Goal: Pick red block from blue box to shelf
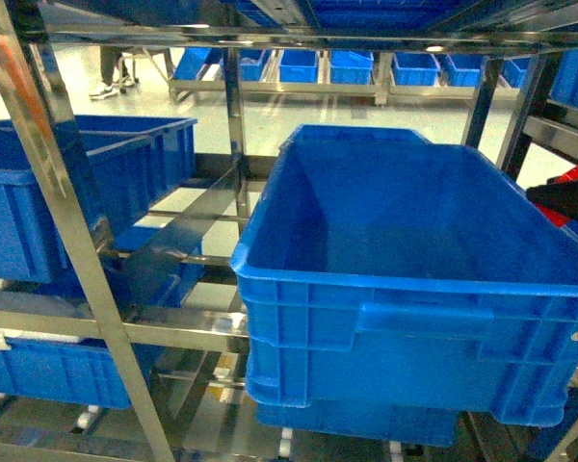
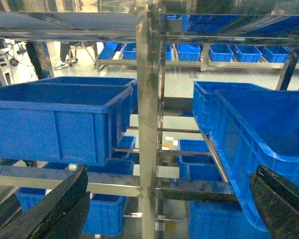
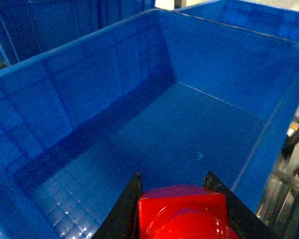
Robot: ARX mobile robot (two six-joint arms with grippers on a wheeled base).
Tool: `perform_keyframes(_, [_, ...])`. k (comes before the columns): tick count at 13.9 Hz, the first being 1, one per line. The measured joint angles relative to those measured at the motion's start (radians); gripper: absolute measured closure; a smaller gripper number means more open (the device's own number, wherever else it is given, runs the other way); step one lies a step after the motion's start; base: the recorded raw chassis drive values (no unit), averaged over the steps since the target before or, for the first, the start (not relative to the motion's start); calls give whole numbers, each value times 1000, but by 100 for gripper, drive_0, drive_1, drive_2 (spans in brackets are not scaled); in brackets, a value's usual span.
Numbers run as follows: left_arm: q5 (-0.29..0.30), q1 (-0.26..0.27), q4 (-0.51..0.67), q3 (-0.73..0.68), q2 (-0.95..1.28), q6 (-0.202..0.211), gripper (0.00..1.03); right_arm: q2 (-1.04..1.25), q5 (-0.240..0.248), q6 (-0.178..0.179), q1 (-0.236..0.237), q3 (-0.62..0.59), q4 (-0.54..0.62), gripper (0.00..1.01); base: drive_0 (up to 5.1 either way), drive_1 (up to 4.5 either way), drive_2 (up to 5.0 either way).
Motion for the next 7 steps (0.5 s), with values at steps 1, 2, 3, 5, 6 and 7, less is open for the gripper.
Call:
perform_keyframes(1, [0,0,0,0,0,0,5,35,-15,11,-40,27,-16,73,0,0,0])
perform_keyframes(2, [0,0,0,0,0,0,5,54,-22,11,-70,58,-29,73,0,0,0])
perform_keyframes(3, [0,0,0,0,0,0,5,60,-34,11,-83,84,-36,73,0,0,0])
perform_keyframes(5, [0,0,0,0,0,0,5,60,-53,-10,-80,101,-68,73,0,0,0])
perform_keyframes(6, [0,0,0,0,0,0,5,58,-65,-31,-71,99,-89,73,0,0,0])
perform_keyframes(7, [0,0,0,0,0,0,5,36,-80,-55,-56,82,-112,73,0,0,0])
